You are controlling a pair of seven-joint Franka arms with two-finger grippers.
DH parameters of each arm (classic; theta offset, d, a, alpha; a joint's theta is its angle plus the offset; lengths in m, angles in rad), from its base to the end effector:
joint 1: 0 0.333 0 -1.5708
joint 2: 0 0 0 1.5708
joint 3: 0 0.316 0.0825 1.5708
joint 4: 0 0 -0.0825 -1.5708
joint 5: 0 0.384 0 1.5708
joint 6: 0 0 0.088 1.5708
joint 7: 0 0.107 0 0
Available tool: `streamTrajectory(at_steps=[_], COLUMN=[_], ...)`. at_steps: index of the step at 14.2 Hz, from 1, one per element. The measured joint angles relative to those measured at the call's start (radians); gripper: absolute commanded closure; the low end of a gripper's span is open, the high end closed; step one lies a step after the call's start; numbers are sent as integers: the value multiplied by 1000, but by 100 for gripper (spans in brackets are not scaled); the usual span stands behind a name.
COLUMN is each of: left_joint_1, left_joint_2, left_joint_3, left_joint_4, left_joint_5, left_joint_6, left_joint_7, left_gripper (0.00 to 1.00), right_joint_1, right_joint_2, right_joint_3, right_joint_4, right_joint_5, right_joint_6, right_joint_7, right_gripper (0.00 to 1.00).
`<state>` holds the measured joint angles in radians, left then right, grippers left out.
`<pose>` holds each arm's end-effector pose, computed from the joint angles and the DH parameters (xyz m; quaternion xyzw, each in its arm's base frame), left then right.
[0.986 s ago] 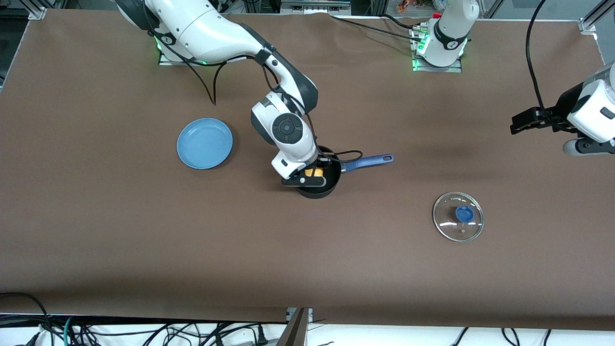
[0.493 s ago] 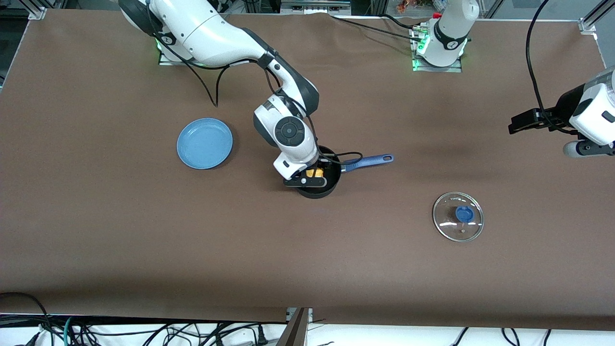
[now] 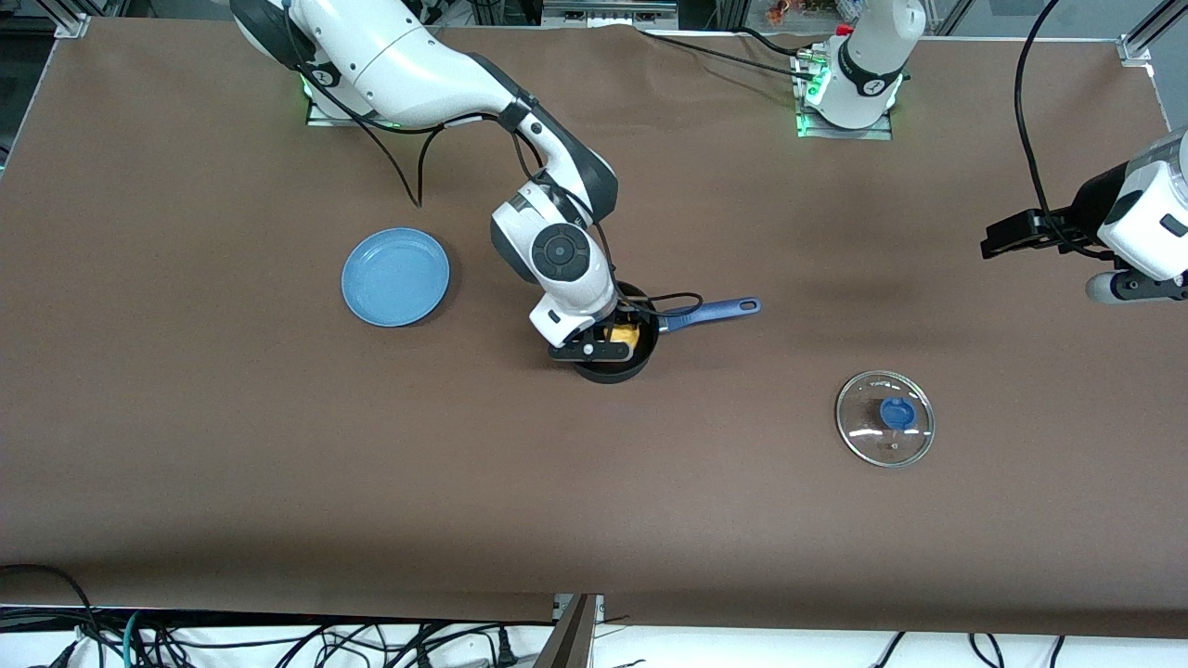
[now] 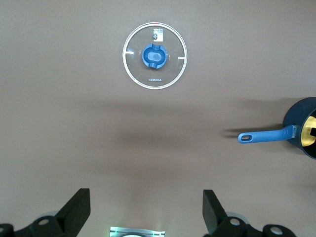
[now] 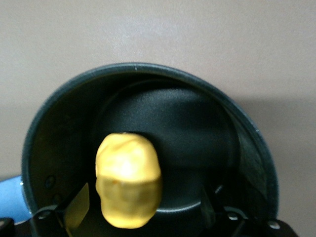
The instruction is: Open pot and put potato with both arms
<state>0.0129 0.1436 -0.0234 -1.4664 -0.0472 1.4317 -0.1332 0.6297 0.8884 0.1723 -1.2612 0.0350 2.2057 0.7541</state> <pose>0.5814 -0.0107 0.5806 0.9939 0.0598 -0.0906 0.0188 0.5507 0.5218 0.2320 -0.9960 0.0195 0.0323 0.0805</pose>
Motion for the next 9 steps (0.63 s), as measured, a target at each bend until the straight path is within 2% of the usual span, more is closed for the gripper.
streamTrajectory(at_steps=[3, 6, 9], left_joint_1=[0, -1, -1], left_joint_2=[0, 0, 0], left_joint_3=[0, 0, 0], left_joint_4=[0, -1, -1], left_joint_5=[0, 0, 0], left_joint_6=[0, 0, 0], left_joint_7=[0, 0, 0], left_gripper=[0, 0, 0], right_joint_1=[-1, -3, -6], right_joint_2=[-66, -200, -312], right_joint_3=[-49, -144, -253], right_joint_4=[23, 35, 33], right_joint_5=[-1, -1, -1], right_joint_6=[-123, -291, -452], right_joint_7=[0, -21, -128], right_gripper=[0, 0, 0])
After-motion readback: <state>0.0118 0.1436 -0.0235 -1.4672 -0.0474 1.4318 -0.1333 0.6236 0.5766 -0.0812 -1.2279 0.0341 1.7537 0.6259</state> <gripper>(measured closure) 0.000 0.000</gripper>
